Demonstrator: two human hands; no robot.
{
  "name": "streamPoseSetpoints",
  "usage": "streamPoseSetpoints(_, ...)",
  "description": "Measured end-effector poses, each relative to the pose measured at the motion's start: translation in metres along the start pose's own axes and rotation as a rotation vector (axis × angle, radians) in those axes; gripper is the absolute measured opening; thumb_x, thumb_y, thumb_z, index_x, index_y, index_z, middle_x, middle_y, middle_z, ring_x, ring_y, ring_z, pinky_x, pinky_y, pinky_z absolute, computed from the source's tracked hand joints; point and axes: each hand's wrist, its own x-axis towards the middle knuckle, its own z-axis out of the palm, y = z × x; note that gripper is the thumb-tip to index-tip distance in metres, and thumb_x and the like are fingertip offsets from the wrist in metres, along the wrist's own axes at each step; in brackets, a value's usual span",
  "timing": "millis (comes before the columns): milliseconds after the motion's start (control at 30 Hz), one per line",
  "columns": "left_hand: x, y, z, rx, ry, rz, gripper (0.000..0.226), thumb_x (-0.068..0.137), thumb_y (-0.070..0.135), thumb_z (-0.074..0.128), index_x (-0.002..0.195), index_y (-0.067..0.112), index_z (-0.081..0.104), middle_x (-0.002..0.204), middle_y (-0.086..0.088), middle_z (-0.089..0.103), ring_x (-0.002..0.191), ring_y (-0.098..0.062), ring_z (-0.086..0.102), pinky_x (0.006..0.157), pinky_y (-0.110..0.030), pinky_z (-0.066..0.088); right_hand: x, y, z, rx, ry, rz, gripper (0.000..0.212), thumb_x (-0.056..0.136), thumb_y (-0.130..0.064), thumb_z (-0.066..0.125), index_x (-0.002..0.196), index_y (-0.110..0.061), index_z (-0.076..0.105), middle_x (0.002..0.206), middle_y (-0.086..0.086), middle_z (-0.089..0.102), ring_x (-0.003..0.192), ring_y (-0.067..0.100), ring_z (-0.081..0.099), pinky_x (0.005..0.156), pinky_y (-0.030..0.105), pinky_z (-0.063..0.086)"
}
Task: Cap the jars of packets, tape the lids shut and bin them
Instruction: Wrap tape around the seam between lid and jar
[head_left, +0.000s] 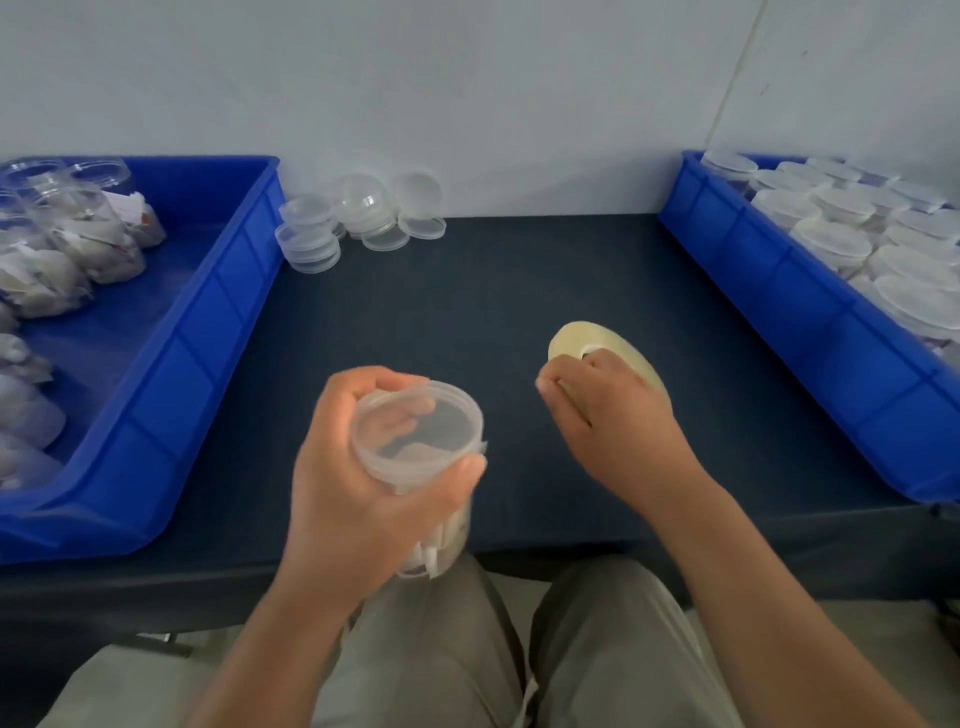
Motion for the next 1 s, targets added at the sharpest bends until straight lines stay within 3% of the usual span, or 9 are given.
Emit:
streamPoseSetpoints(100,0.0,-0.012,0.001,-0.065,0.078,-0.115,0.063,0.059,0.055,0.086,0.114,0.038,0.061,0.112,0.016,0.069,0.102,-0.006,0.071,0.073,-0.011,0.054,-0.006,0.004,0.014,-0.06,-0.088,0.019,0.034,0.11,-0.049,0.036,0.119,-0.034,0.065,0.1,-0.004,0.057,0.083,0.013,0.057,0.07,0.036,0.055)
streamPoseSetpoints(200,-0.001,-0.021,0.005,-0.114,0.091,-0.202,0.062,0.057,0.059,0.086,0.111,0.039,0.063,0.11,0.012,0.07,0.098,-0.009,0.072,0.071,-0.016,0.056,-0.009,0.007,0.037,-0.148,-0.111,-0.018,0.035,0.111,-0.047,0.036,0.13,-0.036,0.064,0.097,-0.005,0.055,0.08,0.014,0.055,0.067,0.034,0.054)
streamPoseSetpoints(300,0.001,-0.026,0.006,-0.131,0.084,-0.235,0.06,0.059,0.058,0.086,0.112,0.039,0.063,0.11,0.011,0.07,0.099,-0.011,0.072,0.07,-0.019,0.057,-0.01,0.011,0.057,-0.243,-0.14,-0.074,0.05,0.112,-0.039,0.038,0.162,-0.042,0.035,0.103,-0.002,0.057,0.09,0.018,0.053,0.082,0.036,0.052)
streamPoseSetpoints(367,0.004,-0.027,0.006,-0.137,0.087,-0.244,0.06,0.06,0.058,0.086,0.112,0.039,0.063,0.111,0.012,0.07,0.099,-0.011,0.072,0.07,-0.02,0.058,-0.01,0.011,0.064,-0.284,-0.142,-0.109,0.059,0.111,-0.039,0.036,0.168,-0.04,0.021,0.107,-0.001,0.059,0.094,0.021,0.052,0.089,0.038,0.049)
streamPoseSetpoints(533,0.011,-0.024,0.012,-0.158,0.087,-0.244,0.057,0.059,0.058,0.086,0.109,0.041,0.063,0.11,0.013,0.07,0.099,-0.009,0.072,0.072,-0.022,0.059,-0.005,0.006,0.069,-0.311,-0.114,-0.037,0.055,0.108,-0.051,0.036,0.16,-0.034,0.041,0.108,-0.005,0.069,0.097,0.022,0.057,0.09,0.04,0.049)
streamPoseSetpoints(700,0.018,-0.022,0.017,-0.186,0.065,-0.236,0.056,0.059,0.059,0.086,0.108,0.045,0.062,0.11,0.016,0.069,0.099,-0.007,0.072,0.072,-0.02,0.059,-0.002,0.0,0.075,-0.271,-0.059,0.03,0.056,0.109,-0.057,0.034,0.16,-0.035,0.041,0.112,-0.007,0.072,0.099,0.021,0.062,0.09,0.04,0.052)
streamPoseSetpoints(900,0.022,-0.021,0.019,-0.205,0.07,-0.239,0.062,0.058,0.06,0.085,0.111,0.039,0.062,0.11,0.014,0.069,0.101,-0.009,0.072,0.073,-0.023,0.06,-0.003,0.003,0.08,-0.226,-0.014,0.067,0.047,0.105,-0.05,0.047,0.148,-0.037,0.057,0.104,-0.008,0.064,0.088,0.015,0.06,0.074,0.033,0.053)
streamPoseSetpoints(1000,0.021,-0.022,0.019,-0.203,0.048,-0.226,0.067,0.058,0.062,0.085,0.116,0.041,0.06,0.114,0.014,0.069,0.106,-0.011,0.071,0.076,-0.027,0.062,0.001,-0.003,0.075,-0.312,-0.055,0.095,0.05,0.107,-0.058,0.037,0.151,-0.039,0.054,0.116,-0.008,0.067,0.104,0.018,0.062,0.091,0.037,0.053)
